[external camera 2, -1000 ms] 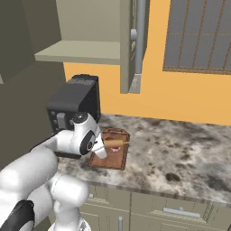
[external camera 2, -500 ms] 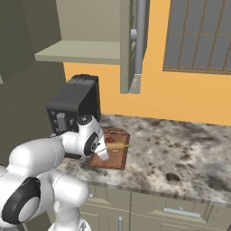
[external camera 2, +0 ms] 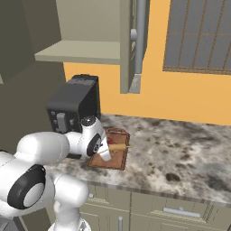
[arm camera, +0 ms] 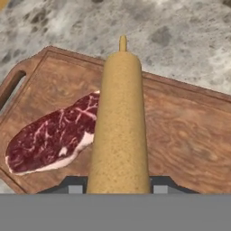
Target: Open the cabinet, retrieve the rolling pin, and place it next to the meat on the cutting board to prepare for tenderizing.
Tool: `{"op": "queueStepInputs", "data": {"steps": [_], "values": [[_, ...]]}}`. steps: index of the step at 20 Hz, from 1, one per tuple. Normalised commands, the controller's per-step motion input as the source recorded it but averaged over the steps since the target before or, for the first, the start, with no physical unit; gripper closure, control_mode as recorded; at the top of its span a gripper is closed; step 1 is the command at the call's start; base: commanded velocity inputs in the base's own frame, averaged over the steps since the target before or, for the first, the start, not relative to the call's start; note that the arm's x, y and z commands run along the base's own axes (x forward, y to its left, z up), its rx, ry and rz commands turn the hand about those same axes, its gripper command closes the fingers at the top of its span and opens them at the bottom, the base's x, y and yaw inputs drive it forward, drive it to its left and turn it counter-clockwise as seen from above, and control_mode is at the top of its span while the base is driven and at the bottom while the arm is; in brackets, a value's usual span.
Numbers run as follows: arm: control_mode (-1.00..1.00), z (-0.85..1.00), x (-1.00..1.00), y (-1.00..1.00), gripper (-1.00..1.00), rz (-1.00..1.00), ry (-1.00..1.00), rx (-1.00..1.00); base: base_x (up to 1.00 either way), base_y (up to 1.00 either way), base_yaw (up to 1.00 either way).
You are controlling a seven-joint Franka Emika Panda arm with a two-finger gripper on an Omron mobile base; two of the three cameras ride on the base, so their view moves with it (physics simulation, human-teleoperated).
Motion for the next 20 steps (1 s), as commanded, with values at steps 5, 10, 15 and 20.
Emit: {"op": "queueStepInputs", "data": {"steps": [5, 10, 15, 20], "values": [[-1.0, -0.31, 0.0, 0.09, -1.0, 0.01, 0.06, 0.01, 0.0, 0.0, 0.0], [-1.0, -0.02, -0.13, 0.21, -1.0, 0.0, 0.0, 0.01, 0.0, 0.0, 0.0], [-1.0, 0.07, -0.08, 0.21, -1.0, 0.0, 0.0, 0.01, 0.0, 0.0, 0.0], [-1.0, 0.17, 0.0, 0.07, -1.0, 0.0, 0.0, 0.0, 0.0, 0.0, 0.0]]}}
